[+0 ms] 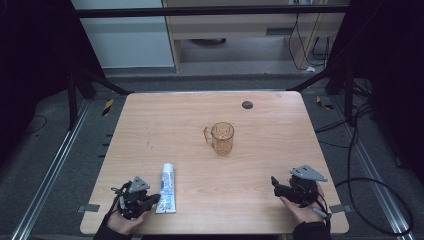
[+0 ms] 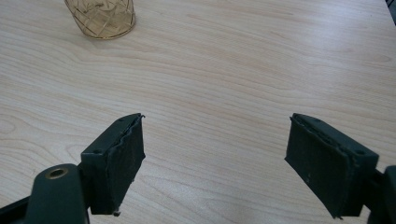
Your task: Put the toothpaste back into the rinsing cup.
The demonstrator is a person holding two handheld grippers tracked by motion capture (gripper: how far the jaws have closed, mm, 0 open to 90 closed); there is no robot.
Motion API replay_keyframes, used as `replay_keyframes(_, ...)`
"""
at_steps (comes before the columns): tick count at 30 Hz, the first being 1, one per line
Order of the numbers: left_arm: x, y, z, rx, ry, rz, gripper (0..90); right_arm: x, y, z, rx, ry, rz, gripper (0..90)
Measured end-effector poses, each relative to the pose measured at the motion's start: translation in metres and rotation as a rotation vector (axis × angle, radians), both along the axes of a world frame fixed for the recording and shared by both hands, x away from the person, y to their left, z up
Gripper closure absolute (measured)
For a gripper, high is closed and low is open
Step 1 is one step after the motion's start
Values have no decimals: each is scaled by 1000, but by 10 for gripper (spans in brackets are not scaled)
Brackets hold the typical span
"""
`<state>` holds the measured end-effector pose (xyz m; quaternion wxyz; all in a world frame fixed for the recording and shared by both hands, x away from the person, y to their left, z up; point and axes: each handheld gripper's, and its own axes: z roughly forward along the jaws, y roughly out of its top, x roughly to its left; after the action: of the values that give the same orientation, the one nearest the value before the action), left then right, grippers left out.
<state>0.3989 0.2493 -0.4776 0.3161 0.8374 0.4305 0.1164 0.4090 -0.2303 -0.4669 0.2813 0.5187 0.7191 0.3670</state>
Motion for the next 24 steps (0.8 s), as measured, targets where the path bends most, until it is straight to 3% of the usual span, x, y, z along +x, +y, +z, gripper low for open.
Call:
replay_keyframes(13, 8, -22, -3, -14, -17, -44, 887, 2, -3, -2, 3, 13, -9, 189)
replay_keyframes(24, 16, -35, -4, -47, -43, -51, 888, 5, -6, -4, 2, 22, -26, 189)
